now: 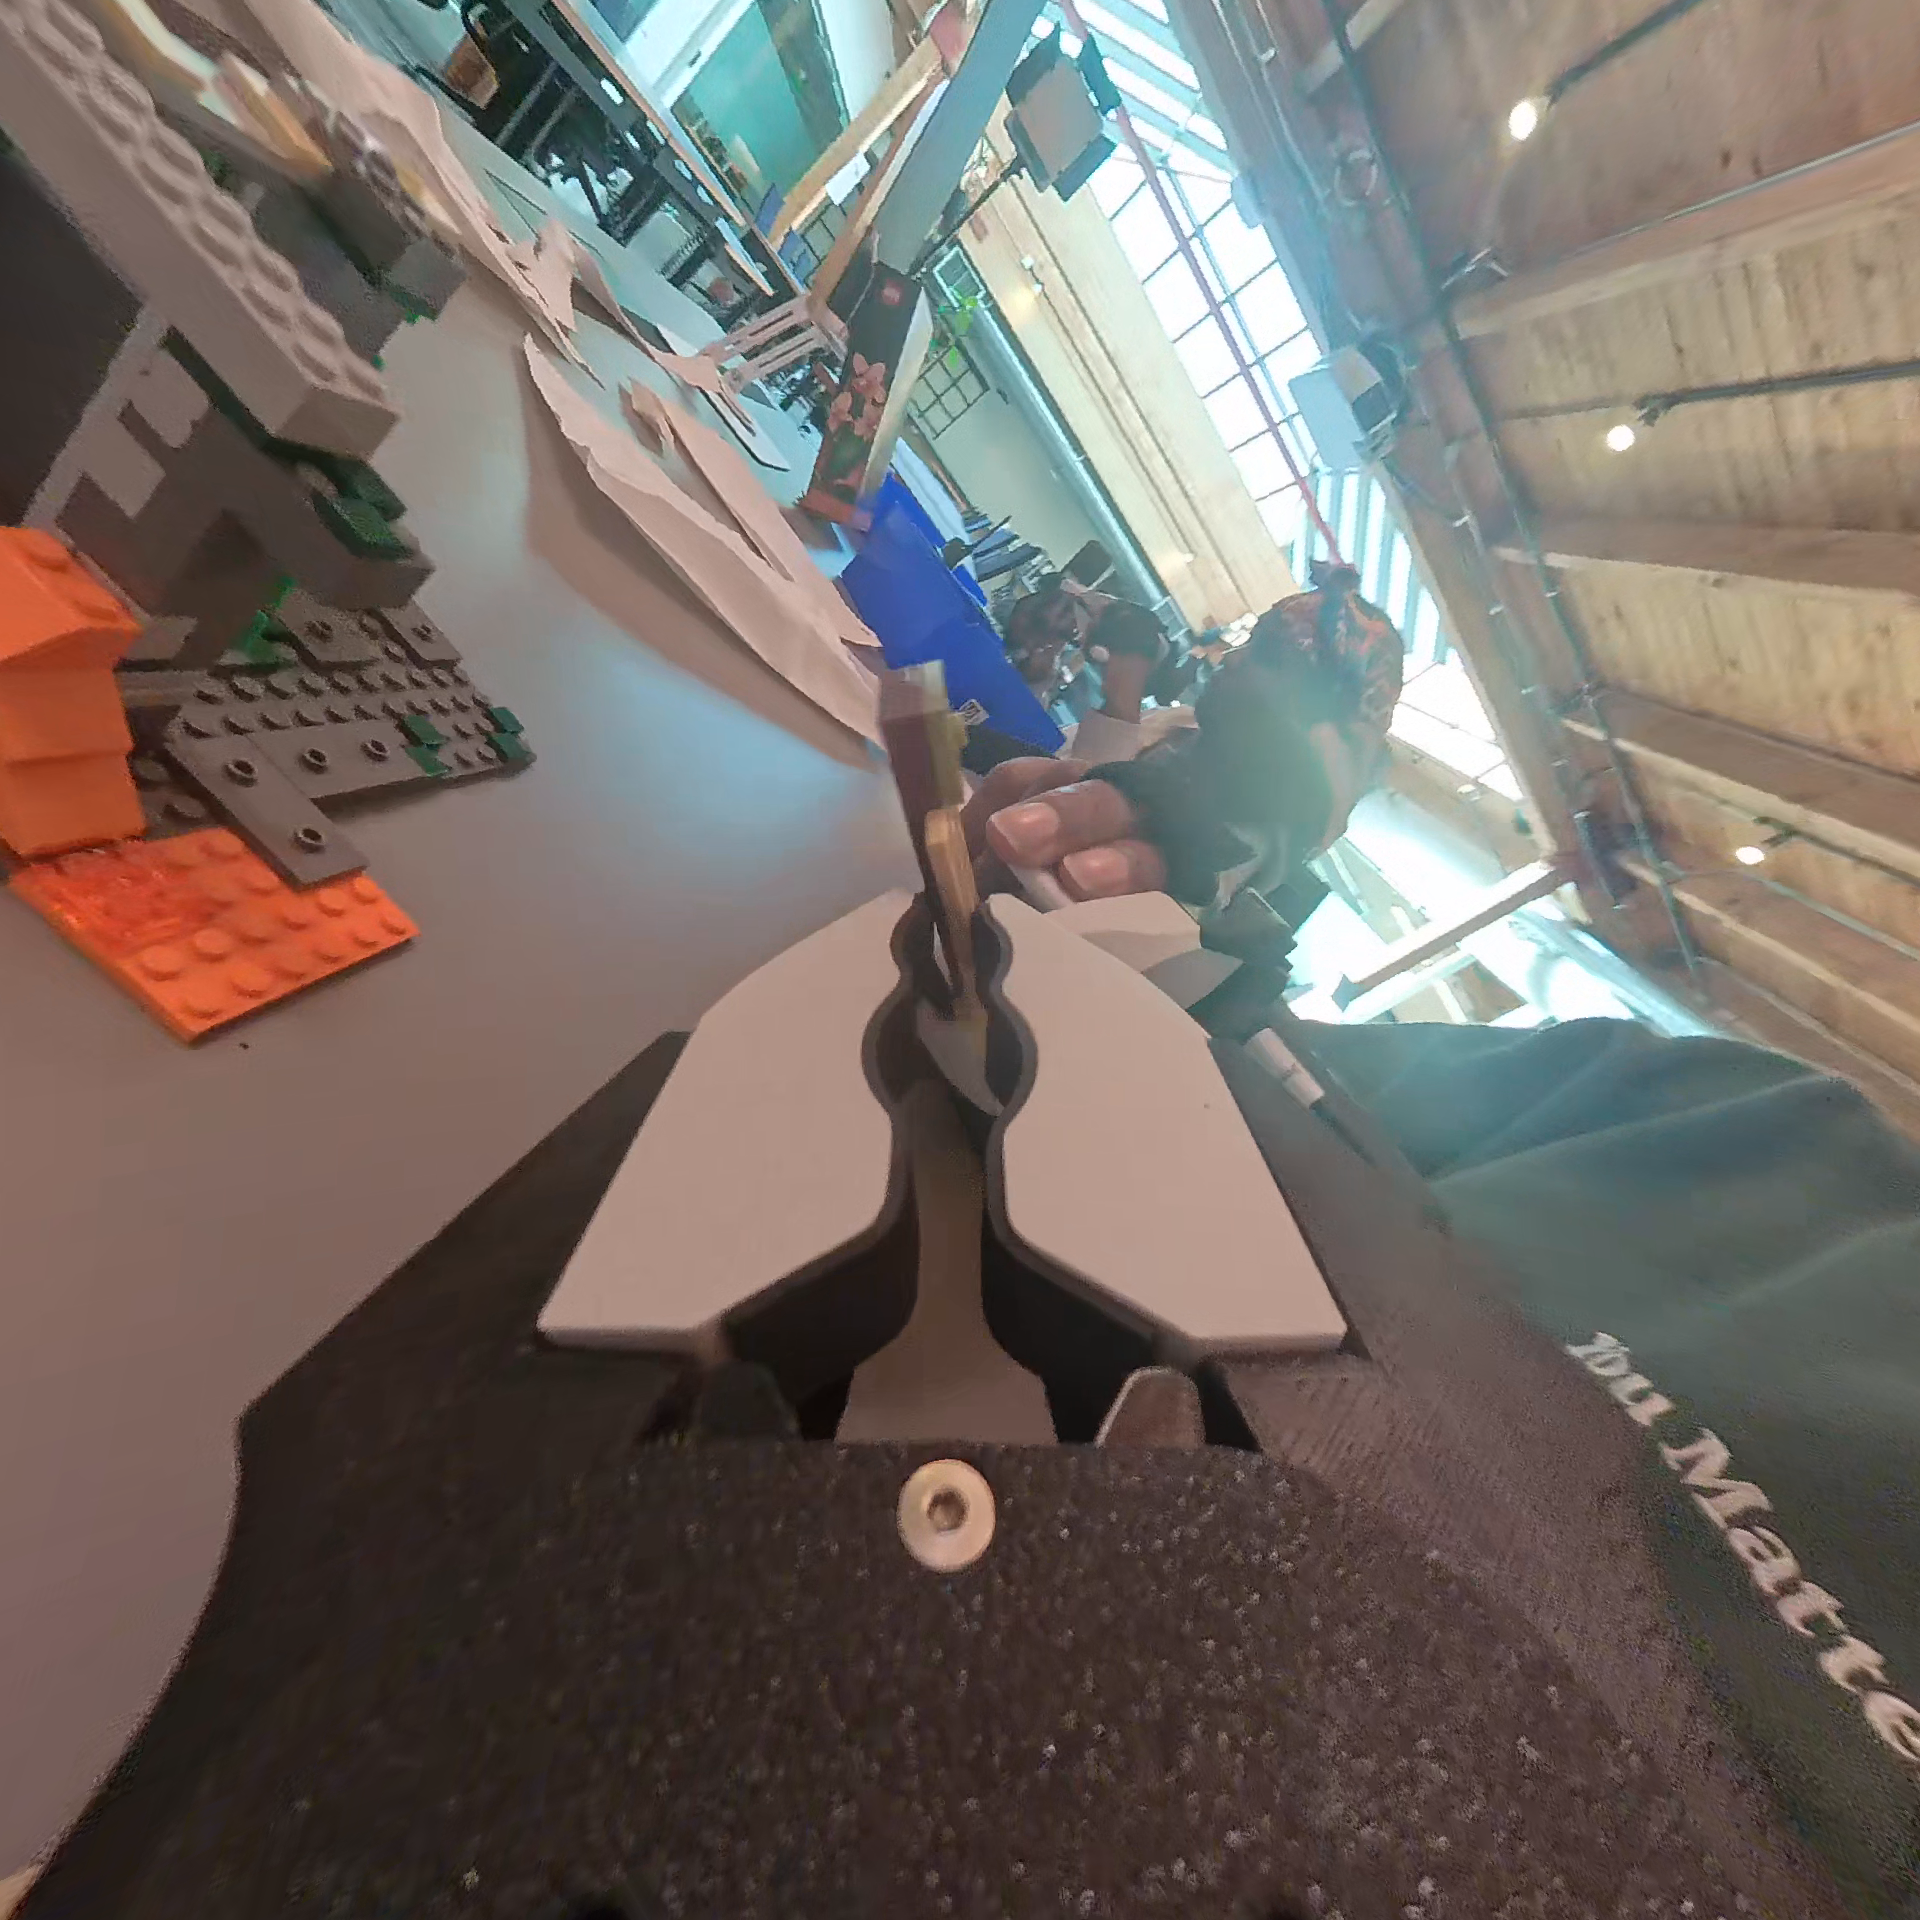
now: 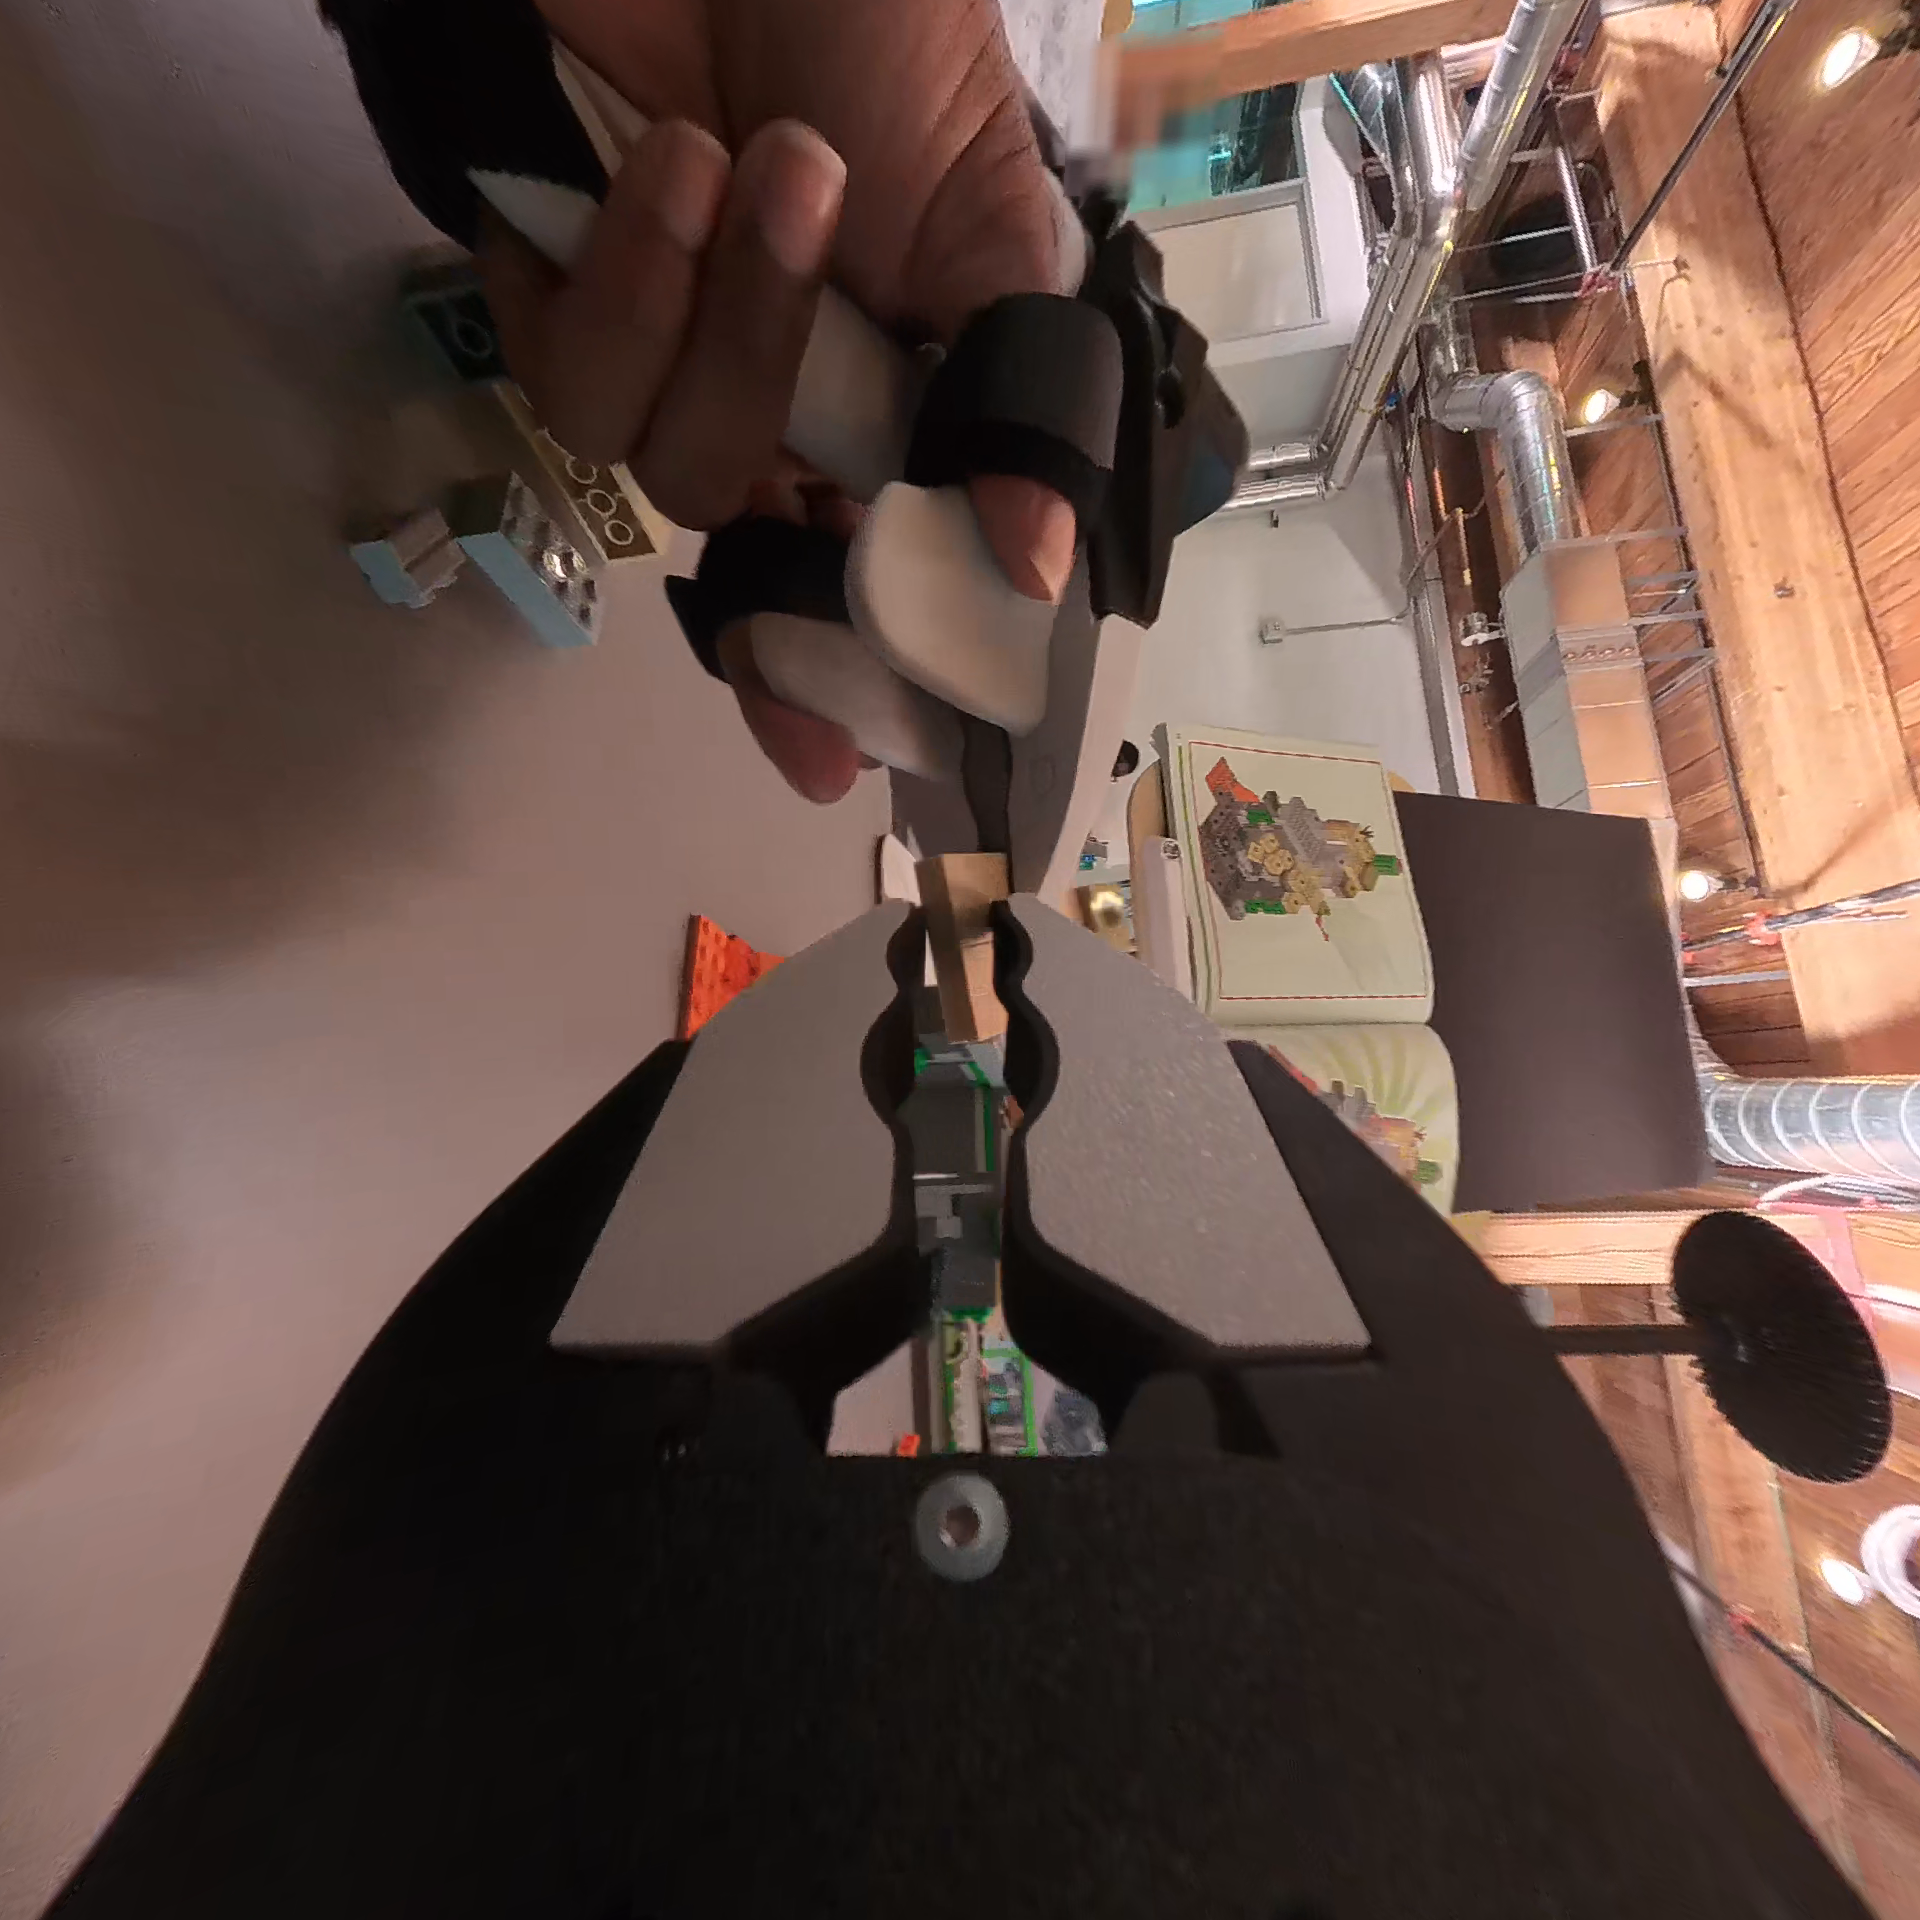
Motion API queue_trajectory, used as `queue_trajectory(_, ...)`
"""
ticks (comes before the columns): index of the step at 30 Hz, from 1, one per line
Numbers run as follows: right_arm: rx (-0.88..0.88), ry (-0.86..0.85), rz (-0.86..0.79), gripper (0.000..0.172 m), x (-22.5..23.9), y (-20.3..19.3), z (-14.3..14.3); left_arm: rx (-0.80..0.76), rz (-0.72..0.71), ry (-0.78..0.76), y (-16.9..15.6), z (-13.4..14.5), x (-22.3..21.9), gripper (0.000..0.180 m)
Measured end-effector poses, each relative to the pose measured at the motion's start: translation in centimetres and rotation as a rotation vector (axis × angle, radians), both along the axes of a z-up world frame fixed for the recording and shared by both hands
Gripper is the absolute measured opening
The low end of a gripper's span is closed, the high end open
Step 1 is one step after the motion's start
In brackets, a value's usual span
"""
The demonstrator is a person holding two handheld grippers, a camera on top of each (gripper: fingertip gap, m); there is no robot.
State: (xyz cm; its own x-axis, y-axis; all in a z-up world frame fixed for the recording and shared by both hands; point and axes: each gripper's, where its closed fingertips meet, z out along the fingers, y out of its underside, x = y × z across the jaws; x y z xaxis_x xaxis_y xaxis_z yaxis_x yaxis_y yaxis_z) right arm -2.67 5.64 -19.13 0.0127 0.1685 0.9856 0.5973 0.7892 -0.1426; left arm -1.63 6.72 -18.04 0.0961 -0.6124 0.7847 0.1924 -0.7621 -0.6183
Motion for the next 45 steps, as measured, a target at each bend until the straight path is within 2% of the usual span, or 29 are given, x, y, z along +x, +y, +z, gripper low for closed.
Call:
queue_trajectory(3,-0.192,0.046,0.074,0.008,-0.3,-1.1,-0.5,0.085,0.079,0.11,0.8,-0.3,-0.8,0.006)
queue_trajectory(7,-0.659,0.268,0.057,0.021,0.4,0.2,0.9,0.394,0.197,0.556,1.9,-2.7,-2.1,0.006)
queue_trajectory(9,-0.8,0.367,0.017,0.029,1.0,1.6,1.7,0.483,0.223,0.661,1.9,-2.9,-1.8,0.006)
queue_trajectory(11,-0.922,0.465,-0.026,0.03,1.4,2.7,2.0,0.58,0.252,0.785,2.0,-3.4,-1.4,0.006)
queue_trajectory(16,-1.274,0.585,-0.109,0.038,0.8,3.4,0.5,0.743,0.334,0.962,2.6,-3.5,-0.8,0.006)
queue_trajectory(19,-1.352,0.631,-0.132,0.031,0.6,3.7,0.1,0.829,0.377,1.025,2.7,-3.2,-0.7,0.006)
queue_trajectory(22,-1.372,0.657,-0.148,0.023,0.7,4.0,0.1,0.892,0.414,1.099,3.1,-3.1,-1.0,0.006)
queue_trajectory(25,-1.369,0.655,-0.148,0.022,0.9,4.1,0.2,0.915,0.422,1.123,3.1,-2.9,-1.0,0.006)
queue_trajectory(35,-1.297,0.396,-0.017,0.012,1.2,2.9,-0.7,0.874,0.306,1.091,2.1,-3.6,-1.1,0.006)
queue_trajectory(45,-1.561,0.563,-0.035,0.013,1.2,3.1,-0.5,0.997,0.375,1.213,2.6,-3.2,-1.3,0.006)
